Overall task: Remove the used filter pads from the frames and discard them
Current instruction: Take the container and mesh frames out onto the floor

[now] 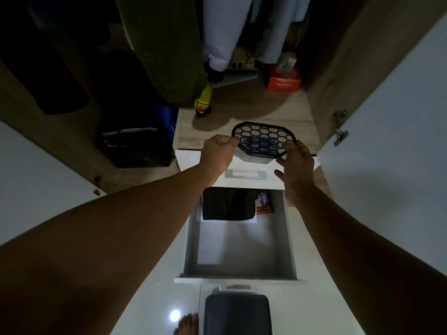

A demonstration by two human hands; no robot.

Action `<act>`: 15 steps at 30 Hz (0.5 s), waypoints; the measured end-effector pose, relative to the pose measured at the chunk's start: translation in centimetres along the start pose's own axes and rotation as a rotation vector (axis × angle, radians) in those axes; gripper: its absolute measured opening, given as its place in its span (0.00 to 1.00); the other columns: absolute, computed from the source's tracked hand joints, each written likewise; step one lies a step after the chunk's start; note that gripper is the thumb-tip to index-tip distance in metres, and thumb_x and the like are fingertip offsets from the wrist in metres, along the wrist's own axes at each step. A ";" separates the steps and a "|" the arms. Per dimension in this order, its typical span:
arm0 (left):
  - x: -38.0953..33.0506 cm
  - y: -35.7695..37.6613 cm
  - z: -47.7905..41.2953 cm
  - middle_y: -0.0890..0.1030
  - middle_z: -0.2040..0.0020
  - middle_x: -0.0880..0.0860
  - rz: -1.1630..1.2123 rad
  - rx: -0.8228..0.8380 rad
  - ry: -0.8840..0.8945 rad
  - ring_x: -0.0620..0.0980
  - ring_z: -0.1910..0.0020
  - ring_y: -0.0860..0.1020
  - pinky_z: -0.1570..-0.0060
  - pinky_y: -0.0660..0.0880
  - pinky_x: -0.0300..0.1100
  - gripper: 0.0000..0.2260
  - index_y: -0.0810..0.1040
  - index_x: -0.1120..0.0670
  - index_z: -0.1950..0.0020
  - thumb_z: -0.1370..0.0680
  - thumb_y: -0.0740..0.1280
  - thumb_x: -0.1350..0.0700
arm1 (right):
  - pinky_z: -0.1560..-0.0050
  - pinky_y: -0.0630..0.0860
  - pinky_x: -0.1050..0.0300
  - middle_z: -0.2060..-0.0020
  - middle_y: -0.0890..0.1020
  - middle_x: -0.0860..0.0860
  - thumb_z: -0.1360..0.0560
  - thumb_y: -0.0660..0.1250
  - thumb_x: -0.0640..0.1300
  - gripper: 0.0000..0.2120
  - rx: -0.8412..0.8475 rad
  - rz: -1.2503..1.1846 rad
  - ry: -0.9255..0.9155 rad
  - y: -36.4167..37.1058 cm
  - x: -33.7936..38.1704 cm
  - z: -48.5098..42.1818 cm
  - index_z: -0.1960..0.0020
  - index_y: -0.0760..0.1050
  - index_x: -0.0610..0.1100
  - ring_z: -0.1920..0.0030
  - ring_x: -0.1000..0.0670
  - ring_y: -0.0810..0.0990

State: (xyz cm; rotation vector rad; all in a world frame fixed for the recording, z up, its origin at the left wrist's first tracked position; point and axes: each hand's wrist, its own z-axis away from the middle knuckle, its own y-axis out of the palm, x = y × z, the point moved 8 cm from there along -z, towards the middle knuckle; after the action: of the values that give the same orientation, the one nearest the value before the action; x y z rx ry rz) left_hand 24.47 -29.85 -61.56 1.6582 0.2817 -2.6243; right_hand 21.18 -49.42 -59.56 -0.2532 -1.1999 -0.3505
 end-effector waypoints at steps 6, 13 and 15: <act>4.3 0.5 10.5 0.82 0.51 0.51 -0.039 -0.091 -0.004 0.51 0.58 0.81 0.68 0.72 0.37 0.09 0.79 0.52 0.43 0.22 0.68 0.51 | 0.50 0.81 0.44 0.57 0.82 0.51 0.24 0.61 0.43 0.08 0.045 0.013 -0.041 -6.7 -2.6 7.5 0.57 0.76 0.53 0.52 0.45 0.83; 16.1 2.7 22.0 0.82 0.52 0.55 -0.126 -0.008 -0.204 0.51 0.59 0.79 0.65 0.73 0.40 0.06 0.77 0.53 0.45 0.19 0.64 0.53 | 0.50 0.83 0.45 0.46 0.83 0.46 0.25 0.64 0.44 0.10 0.157 0.025 0.061 -15.1 -13.2 16.4 0.44 0.77 0.51 0.46 0.44 0.83; 20.8 2.5 24.5 0.82 0.49 0.54 -0.169 -0.003 -0.268 0.51 0.57 0.80 0.59 0.74 0.43 0.10 0.77 0.52 0.41 0.20 0.65 0.51 | 0.56 0.81 0.51 0.49 0.82 0.48 0.21 0.62 0.41 0.07 0.174 0.077 0.117 -17.0 -17.5 18.8 0.52 0.75 0.53 0.48 0.45 0.82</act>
State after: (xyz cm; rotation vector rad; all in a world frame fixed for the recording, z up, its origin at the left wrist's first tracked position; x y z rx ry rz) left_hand -6.18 -34.75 -70.31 1.3114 0.4323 -2.9233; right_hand -7.29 -55.78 -69.38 -0.1256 -1.0950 -0.1899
